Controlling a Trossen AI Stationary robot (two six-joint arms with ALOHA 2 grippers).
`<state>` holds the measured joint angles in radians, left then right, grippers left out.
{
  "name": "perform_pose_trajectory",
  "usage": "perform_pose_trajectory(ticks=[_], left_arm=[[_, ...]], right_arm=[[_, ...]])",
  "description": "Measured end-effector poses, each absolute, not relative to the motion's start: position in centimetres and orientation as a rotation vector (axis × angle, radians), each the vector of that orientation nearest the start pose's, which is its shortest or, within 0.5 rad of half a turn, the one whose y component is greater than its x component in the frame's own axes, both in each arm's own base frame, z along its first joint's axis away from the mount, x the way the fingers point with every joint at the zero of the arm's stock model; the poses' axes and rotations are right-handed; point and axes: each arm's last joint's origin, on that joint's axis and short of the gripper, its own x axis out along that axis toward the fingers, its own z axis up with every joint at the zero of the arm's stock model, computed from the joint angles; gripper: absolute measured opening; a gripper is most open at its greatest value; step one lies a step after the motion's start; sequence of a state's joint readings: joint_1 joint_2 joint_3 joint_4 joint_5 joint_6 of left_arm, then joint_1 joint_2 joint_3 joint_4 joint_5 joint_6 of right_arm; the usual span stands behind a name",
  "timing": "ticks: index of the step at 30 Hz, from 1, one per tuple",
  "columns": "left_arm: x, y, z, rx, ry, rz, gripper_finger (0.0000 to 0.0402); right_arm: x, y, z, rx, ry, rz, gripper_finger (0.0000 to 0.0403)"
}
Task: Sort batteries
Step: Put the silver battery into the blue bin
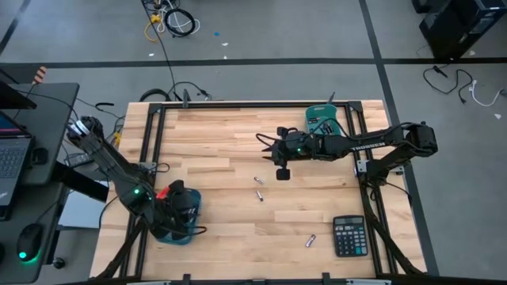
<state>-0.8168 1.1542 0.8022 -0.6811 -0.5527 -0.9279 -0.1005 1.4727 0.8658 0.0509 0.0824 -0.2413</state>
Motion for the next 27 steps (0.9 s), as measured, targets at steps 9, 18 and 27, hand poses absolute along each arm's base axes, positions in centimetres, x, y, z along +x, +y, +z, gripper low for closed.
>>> perform_pose_trajectory(ticks=[9,18,27], left_arm=[[18.3,-12.3,27.4,-0.022,0.714,0.181,0.0133],[20.5,-8.5,27.2,0.222,0.745,0.245,0.0133],[22.2,-5.0,27.7,0.355,0.748,0.319,0.0133]], right_arm=[[31.1,-3.4,22.7,-0.226,0.553,-0.114,0.0087],[30.9,-2.9,22.2,-0.153,0.600,-0.116,0.0089],[31.2,-0.5,21.7,-0.124,0.609,-0.101,0.0114]])
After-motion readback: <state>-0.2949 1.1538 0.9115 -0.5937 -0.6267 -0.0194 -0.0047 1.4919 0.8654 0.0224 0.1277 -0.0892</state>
